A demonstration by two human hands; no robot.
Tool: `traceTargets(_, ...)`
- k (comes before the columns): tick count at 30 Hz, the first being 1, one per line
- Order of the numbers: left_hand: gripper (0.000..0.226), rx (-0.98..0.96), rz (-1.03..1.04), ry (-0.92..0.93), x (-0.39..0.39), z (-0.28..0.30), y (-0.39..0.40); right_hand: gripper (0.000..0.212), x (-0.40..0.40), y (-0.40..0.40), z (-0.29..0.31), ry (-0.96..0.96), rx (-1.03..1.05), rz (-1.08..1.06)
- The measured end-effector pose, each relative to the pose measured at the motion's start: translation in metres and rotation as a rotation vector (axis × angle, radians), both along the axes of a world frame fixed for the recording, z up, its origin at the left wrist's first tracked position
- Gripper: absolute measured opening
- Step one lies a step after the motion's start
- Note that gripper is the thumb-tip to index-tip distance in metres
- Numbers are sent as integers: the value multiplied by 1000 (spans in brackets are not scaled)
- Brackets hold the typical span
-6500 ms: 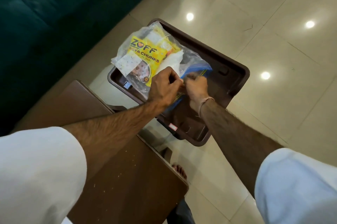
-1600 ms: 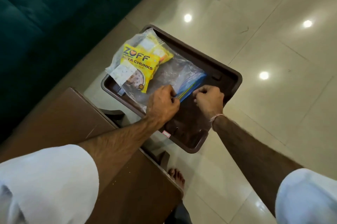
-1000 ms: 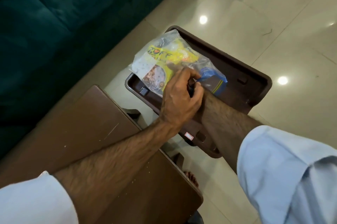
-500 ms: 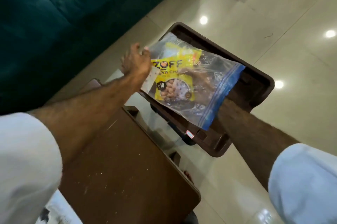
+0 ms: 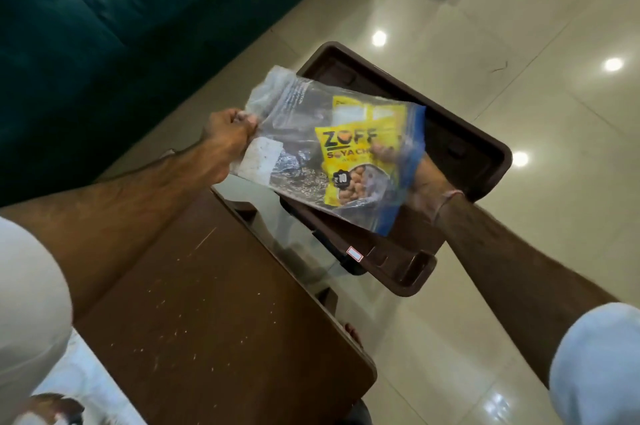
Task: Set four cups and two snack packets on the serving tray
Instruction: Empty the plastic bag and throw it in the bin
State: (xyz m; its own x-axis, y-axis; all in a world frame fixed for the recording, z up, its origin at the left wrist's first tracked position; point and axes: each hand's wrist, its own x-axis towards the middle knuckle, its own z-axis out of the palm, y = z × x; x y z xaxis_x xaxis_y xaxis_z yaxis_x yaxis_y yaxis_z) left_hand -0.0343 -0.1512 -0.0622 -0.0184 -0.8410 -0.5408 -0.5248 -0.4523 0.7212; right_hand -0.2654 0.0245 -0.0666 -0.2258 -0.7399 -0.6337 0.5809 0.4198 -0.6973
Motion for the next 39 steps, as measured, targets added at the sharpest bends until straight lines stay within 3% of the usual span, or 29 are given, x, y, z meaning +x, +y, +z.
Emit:
traceTargets(3,6,-87,46,-40,14,3,-8,46,-13,13,-12,52,85,-128)
traceTargets(8,8,-219,-1,-69,36,14,-21,42,-26,38,-24,235,223,-241)
traceTargets(11,13,-232,-12,-57,48,26,-30,44,-25,37,-19,622,333,-149)
traceTargets(14,9,-259,-72,24,57,43,-38,74,-16,26,-3,1125,433,-80)
traceTargets(16,9,-286,-117,47,60,58,-41,77,-3,3,17,1269,264,-51)
traceTargets(18,14,-320,-153,60,60,75,-44,77,11,-35,40,1216,5,124)
traceTargets(20,16,-358,-218,72,59,93,-46,87,25,-79,67,1050,-124,387)
traceTargets(24,11,-391,-358,107,65,146,-48,116,57,-151,120,910,-122,728)
traceTargets(26,9,-428,-402,119,77,180,-52,102,70,-174,148,869,-152,772)
traceTargets(29,12,-508,-334,120,106,232,-55,36,87,-195,188,832,-264,781)
traceTargets(30,13,-549,-275,117,120,250,-56,26,94,-199,205,777,-297,762)
traceTargets(33,32,-615,-27,158,172,299,-54,11,129,-202,266,630,-405,745)
traceTargets(36,58,-490,142,349,225,342,-43,5,176,-207,332,595,-502,767)
traceTargets(39,36,-430,208,525,279,385,-22,21,234,-209,398,471,-546,766)
